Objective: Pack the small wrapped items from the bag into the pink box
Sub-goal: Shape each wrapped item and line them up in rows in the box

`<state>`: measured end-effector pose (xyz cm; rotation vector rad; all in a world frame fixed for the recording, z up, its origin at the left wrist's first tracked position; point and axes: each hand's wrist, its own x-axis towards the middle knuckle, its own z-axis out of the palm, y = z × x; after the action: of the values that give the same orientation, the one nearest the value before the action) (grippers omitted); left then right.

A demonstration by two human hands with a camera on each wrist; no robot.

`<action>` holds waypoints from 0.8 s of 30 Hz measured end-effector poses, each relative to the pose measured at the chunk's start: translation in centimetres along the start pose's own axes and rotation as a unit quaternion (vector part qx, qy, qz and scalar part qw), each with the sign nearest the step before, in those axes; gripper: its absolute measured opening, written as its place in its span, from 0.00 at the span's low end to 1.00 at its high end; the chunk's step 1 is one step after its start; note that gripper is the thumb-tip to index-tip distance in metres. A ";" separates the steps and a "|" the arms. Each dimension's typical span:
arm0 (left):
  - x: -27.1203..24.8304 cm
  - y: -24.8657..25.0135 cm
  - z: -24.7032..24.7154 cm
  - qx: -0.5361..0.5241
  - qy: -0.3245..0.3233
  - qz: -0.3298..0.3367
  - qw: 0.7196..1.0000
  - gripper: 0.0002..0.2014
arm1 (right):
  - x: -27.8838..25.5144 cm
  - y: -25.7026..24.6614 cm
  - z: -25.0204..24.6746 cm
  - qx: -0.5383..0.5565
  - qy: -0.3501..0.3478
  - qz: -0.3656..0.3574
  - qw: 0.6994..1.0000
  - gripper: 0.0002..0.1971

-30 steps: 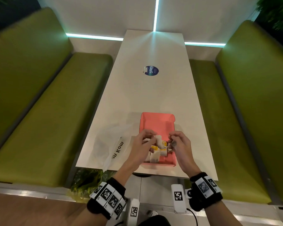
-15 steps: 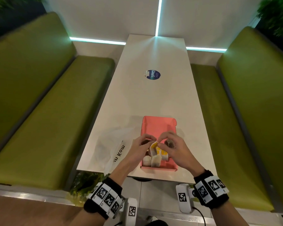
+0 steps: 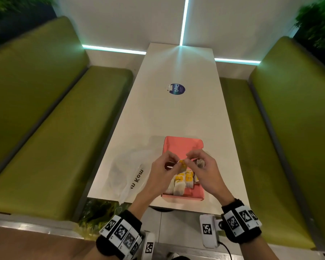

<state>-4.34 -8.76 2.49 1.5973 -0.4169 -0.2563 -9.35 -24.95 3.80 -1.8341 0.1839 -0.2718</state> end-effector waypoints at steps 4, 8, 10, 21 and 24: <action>-0.1 0.2 0.1 -0.002 0.024 0.008 1.000 0.06 | -1.0 0.4 0.5 0.024 -0.017 0.023 0.999 0.06; -0.3 0.4 0.1 0.019 0.004 0.021 1.000 0.07 | -1.6 0.6 1.2 0.034 0.010 0.038 0.999 0.04; -0.5 0.5 0.1 0.021 -0.025 0.023 0.999 0.05 | -1.6 0.6 1.3 0.066 0.029 0.054 0.996 0.05; 0.6 -1.0 -0.3 0.057 0.022 -0.018 0.998 0.06 | -1.7 0.5 0.9 0.086 0.032 0.072 0.993 0.04; 0.9 -0.6 -0.3 -0.019 0.043 -0.059 0.997 0.05 | -1.8 0.6 1.0 0.076 0.004 0.061 0.995 0.05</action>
<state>-3.31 -8.85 1.97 1.5916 -0.2509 -0.2818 -10.76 -23.71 2.77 -1.6651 0.2728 -0.2029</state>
